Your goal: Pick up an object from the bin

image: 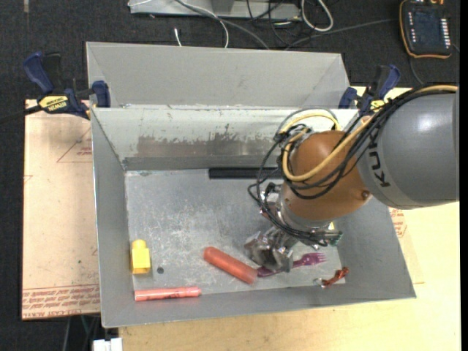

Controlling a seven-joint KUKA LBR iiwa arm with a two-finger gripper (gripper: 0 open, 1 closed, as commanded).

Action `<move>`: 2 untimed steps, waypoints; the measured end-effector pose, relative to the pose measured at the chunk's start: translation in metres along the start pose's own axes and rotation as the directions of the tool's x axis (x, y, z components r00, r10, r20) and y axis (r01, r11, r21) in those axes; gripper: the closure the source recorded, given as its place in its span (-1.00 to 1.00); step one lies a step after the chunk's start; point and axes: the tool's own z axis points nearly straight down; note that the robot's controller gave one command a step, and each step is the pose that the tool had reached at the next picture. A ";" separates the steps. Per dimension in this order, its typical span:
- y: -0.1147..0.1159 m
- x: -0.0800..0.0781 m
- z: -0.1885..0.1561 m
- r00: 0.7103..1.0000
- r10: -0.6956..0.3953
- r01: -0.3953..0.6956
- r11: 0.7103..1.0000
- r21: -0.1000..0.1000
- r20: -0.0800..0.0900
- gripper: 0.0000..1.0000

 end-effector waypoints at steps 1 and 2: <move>0.000 0.000 0.000 1.000 0.000 0.000 1.000 0.000 0.000 1.00; -0.002 0.011 -0.087 1.000 -0.010 0.010 1.000 -0.004 -0.001 1.00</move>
Offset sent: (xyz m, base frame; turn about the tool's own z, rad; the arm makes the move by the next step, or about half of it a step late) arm -0.0079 -0.0211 0.1659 -0.0209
